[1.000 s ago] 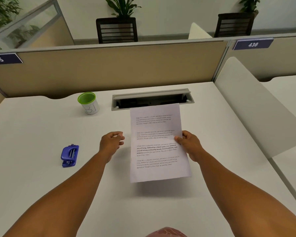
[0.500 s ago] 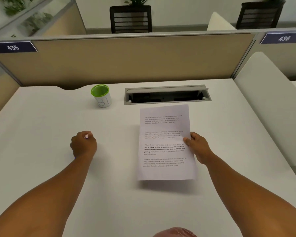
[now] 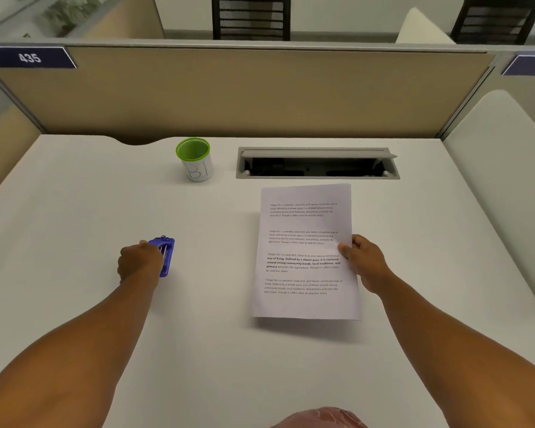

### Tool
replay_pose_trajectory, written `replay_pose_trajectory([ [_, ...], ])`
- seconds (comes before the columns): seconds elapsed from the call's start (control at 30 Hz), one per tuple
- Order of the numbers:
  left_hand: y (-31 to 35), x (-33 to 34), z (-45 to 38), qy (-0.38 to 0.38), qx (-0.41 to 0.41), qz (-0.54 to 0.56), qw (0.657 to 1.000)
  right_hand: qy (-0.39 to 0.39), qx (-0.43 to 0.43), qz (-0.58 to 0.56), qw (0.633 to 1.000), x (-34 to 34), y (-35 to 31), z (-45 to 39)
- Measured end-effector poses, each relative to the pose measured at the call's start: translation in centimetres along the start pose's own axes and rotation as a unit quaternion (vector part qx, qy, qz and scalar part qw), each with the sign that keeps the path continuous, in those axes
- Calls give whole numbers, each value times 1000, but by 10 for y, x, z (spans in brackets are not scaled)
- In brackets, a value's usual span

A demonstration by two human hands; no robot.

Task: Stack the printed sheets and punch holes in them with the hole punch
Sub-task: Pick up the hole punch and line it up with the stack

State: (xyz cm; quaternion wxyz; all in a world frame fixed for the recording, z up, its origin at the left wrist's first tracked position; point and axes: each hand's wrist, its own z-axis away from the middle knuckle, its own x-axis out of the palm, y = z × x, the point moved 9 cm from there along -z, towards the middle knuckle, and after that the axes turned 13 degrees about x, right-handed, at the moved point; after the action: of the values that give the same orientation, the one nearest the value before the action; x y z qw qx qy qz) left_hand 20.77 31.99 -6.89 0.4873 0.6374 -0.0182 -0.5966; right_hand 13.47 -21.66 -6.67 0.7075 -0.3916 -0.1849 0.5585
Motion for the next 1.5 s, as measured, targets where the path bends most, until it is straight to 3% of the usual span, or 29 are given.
replay_pose_trajectory([
  [0.37, -7, 13, -3, -62, -2, -25, 998, -9, 3, 2, 1000, 9, -1, 0],
  [1.1, 70, 112, 86, -244, 118, 4, 963, -20, 20, 10, 1000, 10, 9, 1],
  [1.5, 80, 130, 106, -244, 138, -12, 960, -14, 18, 25, 999, 8, 15, 1],
])
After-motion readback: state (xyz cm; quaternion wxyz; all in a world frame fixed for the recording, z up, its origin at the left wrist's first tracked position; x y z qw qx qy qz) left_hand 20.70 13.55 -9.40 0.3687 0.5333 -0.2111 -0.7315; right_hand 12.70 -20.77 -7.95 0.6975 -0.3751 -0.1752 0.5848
